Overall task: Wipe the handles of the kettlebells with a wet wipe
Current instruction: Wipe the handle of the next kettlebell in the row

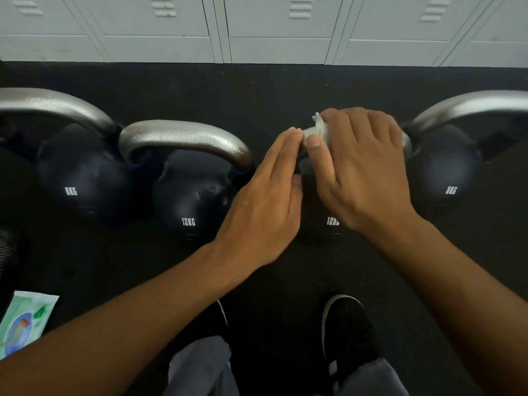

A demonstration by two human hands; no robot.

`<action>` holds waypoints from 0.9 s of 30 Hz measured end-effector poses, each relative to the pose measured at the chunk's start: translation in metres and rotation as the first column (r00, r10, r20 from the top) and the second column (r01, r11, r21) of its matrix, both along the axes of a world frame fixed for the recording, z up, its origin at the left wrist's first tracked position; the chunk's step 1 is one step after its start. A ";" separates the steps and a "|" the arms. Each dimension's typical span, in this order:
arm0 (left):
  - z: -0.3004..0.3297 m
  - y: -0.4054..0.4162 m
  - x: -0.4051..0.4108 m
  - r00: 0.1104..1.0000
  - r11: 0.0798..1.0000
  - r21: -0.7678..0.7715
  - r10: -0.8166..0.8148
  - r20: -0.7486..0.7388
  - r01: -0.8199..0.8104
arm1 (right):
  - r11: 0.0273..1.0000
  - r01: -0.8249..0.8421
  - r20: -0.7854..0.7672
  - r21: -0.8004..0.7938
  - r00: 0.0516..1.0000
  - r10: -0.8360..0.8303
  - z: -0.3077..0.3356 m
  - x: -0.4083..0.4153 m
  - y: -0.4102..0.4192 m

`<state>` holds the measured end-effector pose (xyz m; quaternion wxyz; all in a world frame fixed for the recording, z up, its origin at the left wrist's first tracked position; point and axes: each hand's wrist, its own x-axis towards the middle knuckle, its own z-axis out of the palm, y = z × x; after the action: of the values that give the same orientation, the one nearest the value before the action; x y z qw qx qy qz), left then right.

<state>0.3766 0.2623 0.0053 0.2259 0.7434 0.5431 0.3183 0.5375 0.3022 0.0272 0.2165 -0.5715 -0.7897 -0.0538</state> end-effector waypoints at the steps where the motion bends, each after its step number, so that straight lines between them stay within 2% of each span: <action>1: 0.001 0.000 -0.001 1.000 1.000 -0.005 -0.008 0.005 0.008 | 1.000 -0.008 -0.007 -0.002 1.000 0.008 -0.002 0.001 -0.005; 9: 0.004 -0.004 -0.006 1.000 0.999 -0.045 -0.014 0.022 0.015 | 0.997 -0.068 -0.117 -0.036 0.991 0.063 -0.014 0.002 -0.029; 14: -0.002 -0.012 -0.005 1.000 0.995 -0.095 0.005 -0.021 -0.007 | 0.996 -0.088 -0.049 -0.011 0.995 0.087 0.003 -0.001 -0.003; 19: -0.003 -0.012 -0.009 1.000 0.993 -0.120 -0.009 -0.016 0.007 | 0.991 -0.098 0.031 -0.093 0.994 0.101 0.013 -0.004 0.010; 21: -0.001 -0.012 -0.009 1.000 0.991 -0.135 -0.010 -0.007 0.009 | 0.991 -0.110 0.054 -0.080 0.992 0.114 0.011 -0.001 0.000; 27: 0.000 -0.013 -0.010 1.000 0.986 -0.166 -0.013 0.017 0.016 | 0.990 -0.122 -0.025 -0.077 0.992 0.120 0.000 -0.003 -0.021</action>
<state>0.3670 0.2497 0.0051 0.2939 0.7232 0.5606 0.2763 0.5349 0.2808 0.0269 0.2049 -0.5312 -0.8221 -0.0039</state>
